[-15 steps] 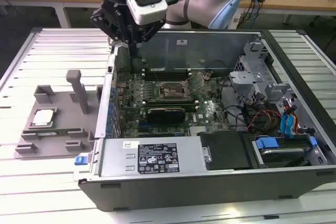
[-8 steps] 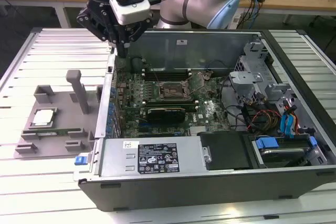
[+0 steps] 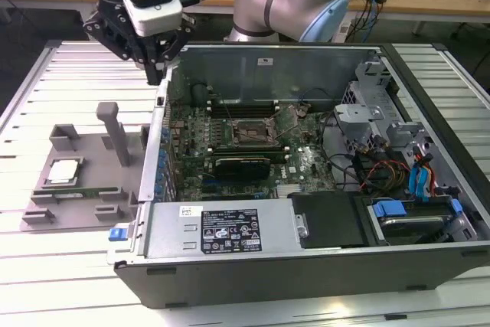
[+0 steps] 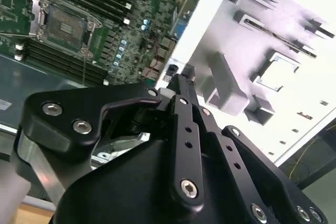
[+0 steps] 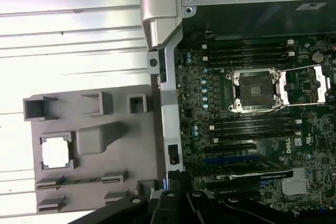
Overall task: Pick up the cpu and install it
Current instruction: 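Reach for the cpu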
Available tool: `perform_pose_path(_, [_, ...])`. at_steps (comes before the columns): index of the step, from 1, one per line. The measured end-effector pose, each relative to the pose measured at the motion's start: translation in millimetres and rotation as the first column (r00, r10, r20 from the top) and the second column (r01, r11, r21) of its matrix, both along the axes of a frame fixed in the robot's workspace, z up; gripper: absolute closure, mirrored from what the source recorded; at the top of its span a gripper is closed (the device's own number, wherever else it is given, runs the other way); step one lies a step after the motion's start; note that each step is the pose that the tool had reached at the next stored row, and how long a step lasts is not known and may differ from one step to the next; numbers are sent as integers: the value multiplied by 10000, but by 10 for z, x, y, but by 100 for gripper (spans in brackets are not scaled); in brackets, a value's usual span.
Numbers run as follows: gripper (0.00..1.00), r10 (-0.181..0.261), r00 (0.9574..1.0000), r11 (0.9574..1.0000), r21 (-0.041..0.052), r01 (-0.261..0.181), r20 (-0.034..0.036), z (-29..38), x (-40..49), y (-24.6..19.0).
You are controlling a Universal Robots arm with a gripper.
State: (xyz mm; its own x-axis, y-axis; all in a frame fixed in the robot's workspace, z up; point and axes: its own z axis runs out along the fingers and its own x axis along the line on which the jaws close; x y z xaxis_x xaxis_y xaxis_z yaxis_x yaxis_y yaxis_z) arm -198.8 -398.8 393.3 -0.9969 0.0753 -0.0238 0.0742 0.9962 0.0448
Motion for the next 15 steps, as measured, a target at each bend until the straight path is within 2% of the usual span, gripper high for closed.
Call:
perform_pose_path(2, [89, 1, 10000, 10000, 1, -1, 3, 0, -85, 0])
perform_pose_path(3, [89, -1, 10000, 10000, 0, 1, 4, 0, -158, 0])
perform_pose_path(5, [89, 0, 10000, 10000, 0, 0, 4, 0, -212, 0])
perform_pose_path(8, [89, 0, 10000, 10000, 0, 0, 7, 0, -414, 0])
perform_pose_path(10, [89, 1, 10000, 10000, 0, -1, 8, 0, -508, 0])
perform_pose_path(12, [89, 0, 10000, 10000, -1, 0, 9, 0, -559, 0])
perform_pose_path(14, [89, 1, 10000, 10000, 0, -1, 12, 0, -709, 0])
perform_pose_path(15, [89, 0, 10000, 10000, 0, 0, 12, 0, -742, 0])
